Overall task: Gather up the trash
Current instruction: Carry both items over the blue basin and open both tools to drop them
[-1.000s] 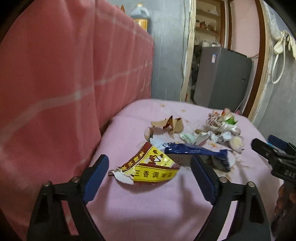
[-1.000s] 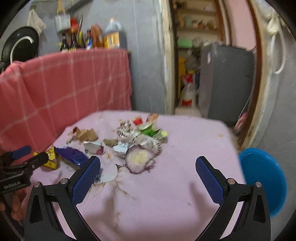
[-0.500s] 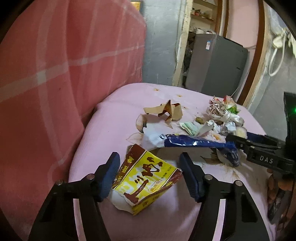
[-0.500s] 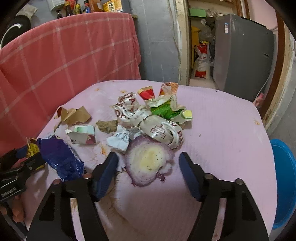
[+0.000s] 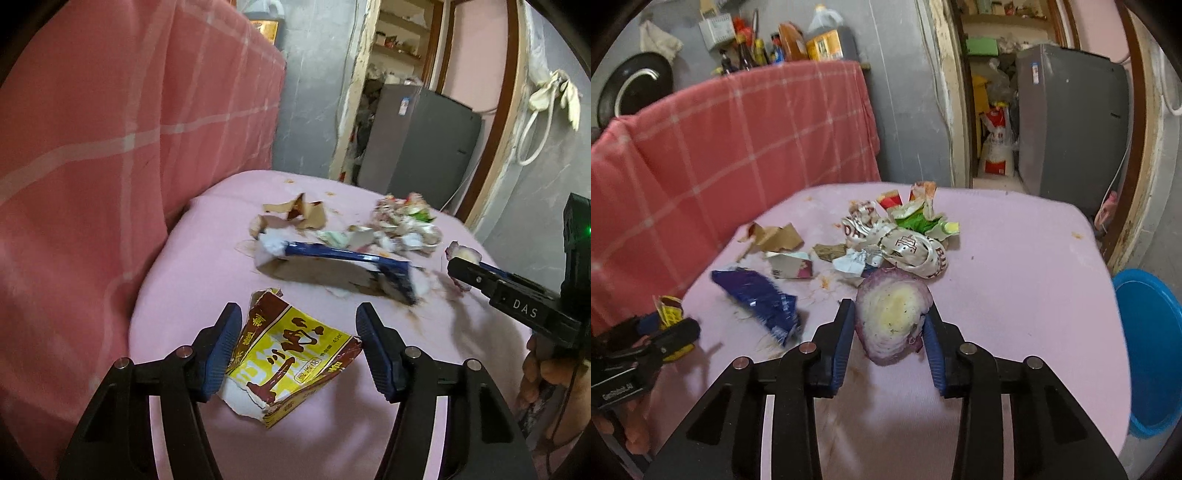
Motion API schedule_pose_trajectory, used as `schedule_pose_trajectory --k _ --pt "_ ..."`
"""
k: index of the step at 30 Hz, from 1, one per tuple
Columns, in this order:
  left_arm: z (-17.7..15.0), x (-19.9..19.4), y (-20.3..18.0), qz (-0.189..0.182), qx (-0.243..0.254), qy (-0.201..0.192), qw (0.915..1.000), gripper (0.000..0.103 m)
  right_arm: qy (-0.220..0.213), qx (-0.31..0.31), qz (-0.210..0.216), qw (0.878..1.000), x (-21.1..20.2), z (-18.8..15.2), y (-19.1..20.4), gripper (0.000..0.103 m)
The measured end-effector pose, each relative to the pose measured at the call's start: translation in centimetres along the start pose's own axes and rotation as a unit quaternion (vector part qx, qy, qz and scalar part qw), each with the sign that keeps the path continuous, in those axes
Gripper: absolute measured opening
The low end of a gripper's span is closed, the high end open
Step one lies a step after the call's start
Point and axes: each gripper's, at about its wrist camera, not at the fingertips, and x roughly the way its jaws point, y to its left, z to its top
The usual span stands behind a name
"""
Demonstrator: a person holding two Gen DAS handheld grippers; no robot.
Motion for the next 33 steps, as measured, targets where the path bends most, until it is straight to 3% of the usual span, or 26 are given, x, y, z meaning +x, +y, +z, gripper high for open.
schedule_pose_trajectory --k 8,16,20,25,33 --pt "1.9 -2.4 -5.0 -0.039 0.031 -0.074 0.9960 0.058 -0.097 -0.020 -0.037 0.994 -6.8 0.2 -0.2 0.034" --pt "5.7 -2.0 -12.9 -0.113 0.061 -0.143 0.9813 0.058 -0.172 -0.027 -0.117 0.978 -13.7 1.3 -4.4 0.034" --pt "7.4 0.2 -17.4 -0.173 0.060 -0.136 0.9736 0.058 -0.191 -0.023 -0.175 0.966 -16.3 0.9 -8.0 0.034" --pt "8.2 2.9 -23.1 -0.221 0.075 -0.116 0.9655 0.059 -0.192 -0.006 -0.234 0.953 -18.4 -0.5 -12.9 0.034" --pt "7.0 8.3 -31.0 -0.266 0.119 -0.031 0.9562 0.059 -0.161 0.067 -0.263 0.949 -18.8 -4.1 -20.3 0.035"
